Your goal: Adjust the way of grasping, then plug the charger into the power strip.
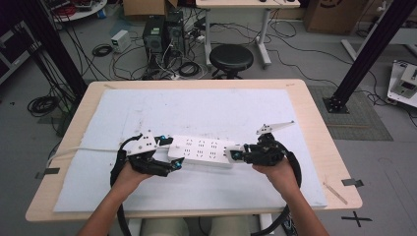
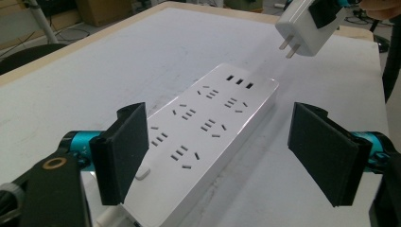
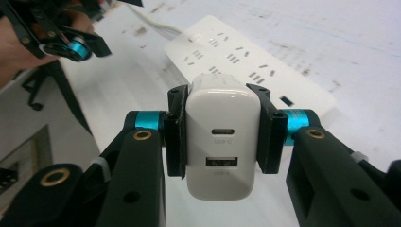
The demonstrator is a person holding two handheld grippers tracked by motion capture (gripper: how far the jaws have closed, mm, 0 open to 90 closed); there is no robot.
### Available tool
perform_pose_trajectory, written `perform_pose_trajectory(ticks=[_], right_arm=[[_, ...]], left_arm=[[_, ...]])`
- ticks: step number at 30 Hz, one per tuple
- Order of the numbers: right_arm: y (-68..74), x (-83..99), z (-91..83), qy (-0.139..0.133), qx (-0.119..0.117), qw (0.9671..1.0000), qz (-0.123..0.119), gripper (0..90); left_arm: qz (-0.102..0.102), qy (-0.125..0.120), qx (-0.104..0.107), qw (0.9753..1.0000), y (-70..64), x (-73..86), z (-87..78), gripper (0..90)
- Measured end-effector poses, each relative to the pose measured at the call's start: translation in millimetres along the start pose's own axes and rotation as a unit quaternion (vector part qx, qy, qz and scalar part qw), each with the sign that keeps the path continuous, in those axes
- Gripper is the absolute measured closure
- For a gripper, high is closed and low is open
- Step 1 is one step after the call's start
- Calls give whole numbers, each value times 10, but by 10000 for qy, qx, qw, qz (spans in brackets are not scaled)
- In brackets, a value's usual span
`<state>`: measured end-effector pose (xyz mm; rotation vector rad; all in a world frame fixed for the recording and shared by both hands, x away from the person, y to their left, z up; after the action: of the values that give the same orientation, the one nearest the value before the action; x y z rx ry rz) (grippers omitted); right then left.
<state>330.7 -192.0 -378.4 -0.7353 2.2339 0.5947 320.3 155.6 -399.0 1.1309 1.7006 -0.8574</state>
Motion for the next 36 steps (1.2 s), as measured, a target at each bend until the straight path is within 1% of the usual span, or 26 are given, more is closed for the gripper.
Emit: perform_pose_trajectory(ticks=[5,7,11,13,17,20,22,23,25,26,28,29,30,32,33,36], right_arm=[[-47,18,-82,59,325,9994,-113,632],[-79,32,-120,103,441,9989,-116,632],[-141,63,-195,164,585,9981,-105,632],[-165,69,-225,174,609,9980,-89,632],[-194,54,-268,155,595,9981,-72,632],[-213,43,-290,162,613,9980,-78,632],[-225,47,-302,165,611,9980,-85,632],[-234,51,-304,146,571,9982,-98,632],[-248,52,-308,130,554,9983,-92,632],[-256,51,-307,135,551,9983,-130,632],[-259,42,-303,147,586,9980,-173,632],[-260,35,-297,160,588,9979,-236,632],[-257,26,-290,187,594,9976,-298,632],[-242,8,-285,273,688,9963,-448,632],[-241,-2,-281,289,719,9955,-554,632],[-239,-36,-276,390,770,9936,-723,631]], left_arm=[[-8,-52,-123,9999,-2,10,-107,212],[-32,-93,-178,9998,10,19,-154,212],[-72,-175,-256,9995,42,33,-230,212],[-93,-216,-281,9993,46,39,-250,212],[-80,-182,-316,9993,56,58,-277,212],[-123,-192,-356,9991,65,78,-302,212],[-155,-221,-440,9987,83,91,-328,212],[-179,-225,-471,9985,93,96,-338,212],[-290,-231,-608,9975,124,121,-363,212],[-310,-197,-669,9971,141,135,-377,212],[-381,-217,-784,9960,167,164,-396,212],[-432,-233,-843,9952,179,180,-403,212],[-474,-236,-864,9948,190,193,-413,212],[-517,-291,-912,9941,206,212,-423,212],[-525,-290,-905,9941,209,217,-427,212],[-546,-293,-913,9939,213,228,-429,212]])
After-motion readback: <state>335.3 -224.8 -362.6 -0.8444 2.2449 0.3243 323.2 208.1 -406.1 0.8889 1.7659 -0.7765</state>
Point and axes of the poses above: each handheld gripper's, and its own axes: z roughly forward along the jaws, x roughly out of its underside, y roughly to its left, the point moved 2 cm from there along z, roughly forward along the jaws, and after that the axes turned 13 degrees about x, right-handed, at the moved point
